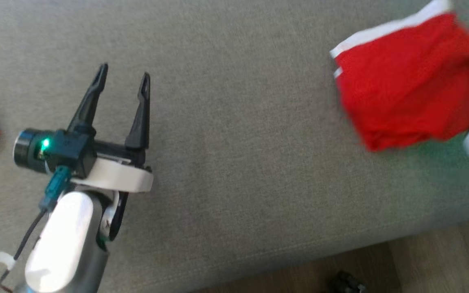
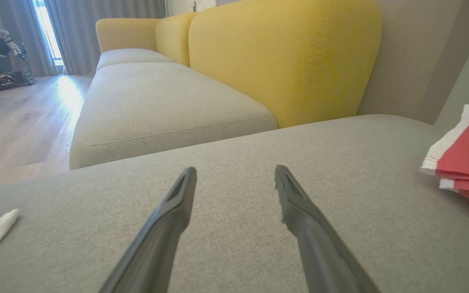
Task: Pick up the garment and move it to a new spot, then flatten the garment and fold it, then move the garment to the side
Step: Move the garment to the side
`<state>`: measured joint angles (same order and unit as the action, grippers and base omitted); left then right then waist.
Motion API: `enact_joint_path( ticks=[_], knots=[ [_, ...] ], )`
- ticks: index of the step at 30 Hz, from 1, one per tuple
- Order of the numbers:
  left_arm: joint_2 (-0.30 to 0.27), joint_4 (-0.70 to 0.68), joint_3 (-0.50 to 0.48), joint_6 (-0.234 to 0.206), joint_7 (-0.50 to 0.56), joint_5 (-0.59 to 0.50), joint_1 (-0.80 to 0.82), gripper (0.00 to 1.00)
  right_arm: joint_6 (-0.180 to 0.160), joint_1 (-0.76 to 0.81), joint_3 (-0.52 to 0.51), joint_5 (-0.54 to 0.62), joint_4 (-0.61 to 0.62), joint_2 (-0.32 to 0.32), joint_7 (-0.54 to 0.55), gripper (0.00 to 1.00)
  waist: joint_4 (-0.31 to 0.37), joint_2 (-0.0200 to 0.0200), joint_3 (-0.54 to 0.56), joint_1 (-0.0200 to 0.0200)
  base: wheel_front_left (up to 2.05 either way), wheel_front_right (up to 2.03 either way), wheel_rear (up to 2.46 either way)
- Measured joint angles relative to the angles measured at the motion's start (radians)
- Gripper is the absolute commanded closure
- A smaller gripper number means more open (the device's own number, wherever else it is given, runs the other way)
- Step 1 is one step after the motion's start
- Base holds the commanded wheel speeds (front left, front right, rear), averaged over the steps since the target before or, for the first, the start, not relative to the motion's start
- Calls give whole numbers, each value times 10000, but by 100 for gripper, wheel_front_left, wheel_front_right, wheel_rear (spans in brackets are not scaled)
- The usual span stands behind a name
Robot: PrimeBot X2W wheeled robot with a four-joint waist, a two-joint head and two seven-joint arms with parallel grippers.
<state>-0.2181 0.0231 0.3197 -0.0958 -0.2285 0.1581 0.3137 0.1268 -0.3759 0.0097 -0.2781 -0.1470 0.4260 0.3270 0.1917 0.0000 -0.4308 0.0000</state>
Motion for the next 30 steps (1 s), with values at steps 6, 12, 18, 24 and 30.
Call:
enact_joint_path(
  ticks=[6,12,18,24,30],
  knots=[
    [-92,-194,176,4,155,-161,354,0,0,-1163,-602,-604,-533,543,-71,100,186,0,-742,0,0,0,0],
    [-249,-236,207,6,163,-161,446,0,0,-1570,-940,-1235,-790,681,-278,100,286,0,-1171,0,0,0,0],
    [-290,-234,242,90,169,-161,675,0,0,-1689,-915,-1264,-888,671,-366,68,387,0,-1329,0,0,0,0],
    [-291,-176,270,81,169,-159,692,0,0,-1615,-1174,-1346,-759,497,-368,0,446,0,-1181,0,0,0,0],
    [-291,-54,295,75,165,-144,610,0,0,-709,-1931,-1149,-59,-121,-399,0,520,0,-809,0,0,0,0]
  ],
)
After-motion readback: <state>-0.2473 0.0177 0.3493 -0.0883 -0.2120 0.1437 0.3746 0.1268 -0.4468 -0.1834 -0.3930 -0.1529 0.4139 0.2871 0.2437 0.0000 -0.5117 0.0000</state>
